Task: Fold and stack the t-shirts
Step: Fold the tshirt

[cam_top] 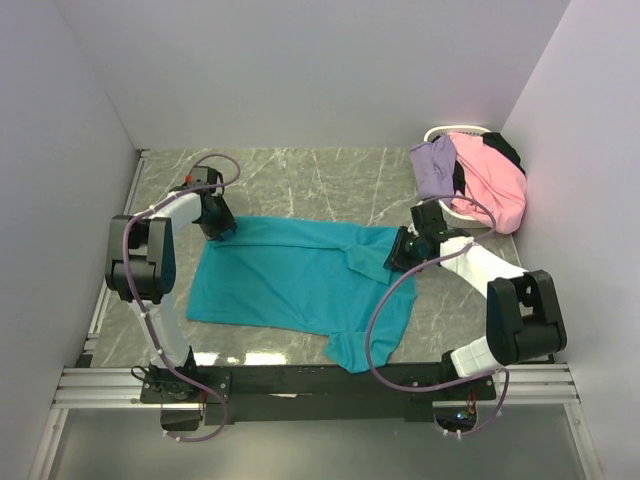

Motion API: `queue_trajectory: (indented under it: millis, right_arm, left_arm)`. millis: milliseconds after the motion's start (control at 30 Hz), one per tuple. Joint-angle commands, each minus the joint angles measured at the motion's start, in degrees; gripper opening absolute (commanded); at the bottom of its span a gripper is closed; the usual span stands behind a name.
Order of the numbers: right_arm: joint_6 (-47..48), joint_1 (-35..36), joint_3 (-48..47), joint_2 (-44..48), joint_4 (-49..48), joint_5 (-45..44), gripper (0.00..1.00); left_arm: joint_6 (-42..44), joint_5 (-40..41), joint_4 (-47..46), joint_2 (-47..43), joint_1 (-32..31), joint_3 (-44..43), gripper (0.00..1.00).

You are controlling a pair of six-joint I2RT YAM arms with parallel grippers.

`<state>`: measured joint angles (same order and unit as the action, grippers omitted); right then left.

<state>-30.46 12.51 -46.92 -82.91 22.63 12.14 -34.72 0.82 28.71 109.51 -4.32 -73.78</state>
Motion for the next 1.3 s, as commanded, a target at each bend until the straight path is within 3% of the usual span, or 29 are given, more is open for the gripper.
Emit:
queue_trajectory:
  millis: [0,500,533,567,633,700,767,1033,1267]
  right_arm:
    - [-0.6,0.4,0.1,-1.3,-2.3,1.5,0.36]
    - [-1.4,0.4,3.7,-1.3,-4.5,0.3,0.36]
    - [-1.5,0.4,3.7,-1.5,-5.0,0.5,0.34]
    - [-1.5,0.4,3.6,-1.5,-5.2,1.2,0.17]
    - [-1.4,0.4,3.4,-1.0,-5.4,1.5,0.0]
    - [-1.3,0.4,3.3,1.1,-5.2,1.9,0.0]
    - [-1.0,0.4,2.6,2.9,-4.4,1.5,0.0]
    - [-0.7,0.4,0.6,11.8,2.0,0.8,0.0]
    - [-1.7,0.4,3.3,15.7,5.9,-0.9,0.0]
  left_arm:
    - [0.4,0.8,-0.4,-0.5,-0.3,0.1,0.48]
    - [0.4,2.3,0.1,-0.4,-0.4,-0.2,0.49]
    - [0.5,2.1,-0.1,-0.4,-0.4,-0.2,0.47]
    - [0.6,1.7,-0.1,0.0,-0.4,-0.4,0.35]
    - [0.8,2.1,0.3,0.1,-0.4,-0.8,0.26]
    - [1.0,3.7,1.2,0.0,-0.4,-1.5,0.16]
    - [1.2,4.5,2.1,-0.3,-0.4,-1.9,0.13]
    - [2.2,7.4,4.2,-1.0,-0.3,-4.5,0.14]
    - [2.3,8.6,4.8,-0.7,-0.3,-4.4,0.21]
